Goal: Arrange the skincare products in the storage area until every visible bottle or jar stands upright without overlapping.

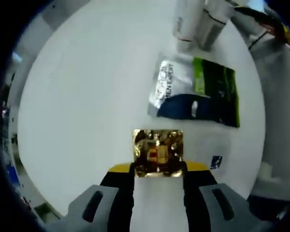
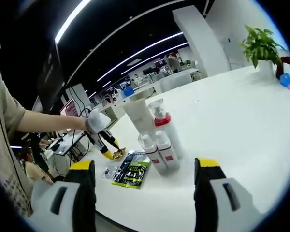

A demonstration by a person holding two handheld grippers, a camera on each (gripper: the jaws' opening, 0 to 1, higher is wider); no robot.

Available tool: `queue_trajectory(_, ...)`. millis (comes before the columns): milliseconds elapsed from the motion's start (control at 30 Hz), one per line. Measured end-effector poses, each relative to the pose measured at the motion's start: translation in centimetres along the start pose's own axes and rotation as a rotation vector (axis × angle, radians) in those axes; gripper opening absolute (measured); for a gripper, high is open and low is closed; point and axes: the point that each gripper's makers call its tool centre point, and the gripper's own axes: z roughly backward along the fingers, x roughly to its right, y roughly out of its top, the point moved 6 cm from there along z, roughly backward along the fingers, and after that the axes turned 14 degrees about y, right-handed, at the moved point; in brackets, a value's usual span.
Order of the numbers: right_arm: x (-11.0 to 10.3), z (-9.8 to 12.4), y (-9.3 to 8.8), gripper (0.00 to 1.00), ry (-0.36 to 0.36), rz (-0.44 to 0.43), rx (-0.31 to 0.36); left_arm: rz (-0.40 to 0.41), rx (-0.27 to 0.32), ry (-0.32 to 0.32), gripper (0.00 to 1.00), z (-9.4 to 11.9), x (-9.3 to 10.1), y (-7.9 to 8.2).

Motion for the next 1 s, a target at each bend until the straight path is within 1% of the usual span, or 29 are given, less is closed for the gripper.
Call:
queue_trajectory(133, 0.0, 0.0, 0.0, 0.85, -0.002, -0.001, 0.002, -0.02, 0.009, -0.016, 0.36, -0.2, 0.3, 0.2)
queue_trajectory(200, 0.0, 0.0, 0.0, 0.85, -0.002, -0.001, 0.001, -0.047, 0.005, -0.028, 0.36, -0.5, 0.7, 0.1)
queue_trajectory(300, -0.1, 0.0, 0.0, 0.85, -0.002, 0.0, 0.0, -0.057, 0.0, -0.035, 0.36, -1.1, 1.1, -0.1)
queue_trajectory(333, -0.2, 0.0, 0.0, 0.85, -0.003, 0.0, -0.001, -0.072, 0.008, -0.02, 0.36, -0.9, 1.0, -0.1)
queue_trajectory(400, -0.2, 0.0, 0.1, 0.85, -0.003, -0.002, 0.001, -0.062, 0.004, -0.023, 0.36, -0.9, 0.9, -0.1)
queue_trajectory(600, -0.3, -0.1, 0.1, 0.85, -0.002, 0.0, -0.001, -0.057, 0.03, -0.016, 0.37, -0.9, 0.9, -0.4)
queue_trajectory(833, -0.2, -0.1, 0.0, 0.85, -0.001, 0.001, -0.002, -0.045, 0.036, -0.006, 0.37, -0.9, 0.9, -0.4)
queue_trajectory(900, -0.2, -0.1, 0.1, 0.85, -0.001, 0.001, -0.002, -0.044, 0.038, 0.004, 0.41, -0.9, 0.7, -0.4)
queue_trajectory(1000, -0.3, -0.1, 0.1, 0.85, -0.001, 0.0, 0.0, -0.043, 0.031, 0.009, 0.54, -0.9, 0.7, -0.6)
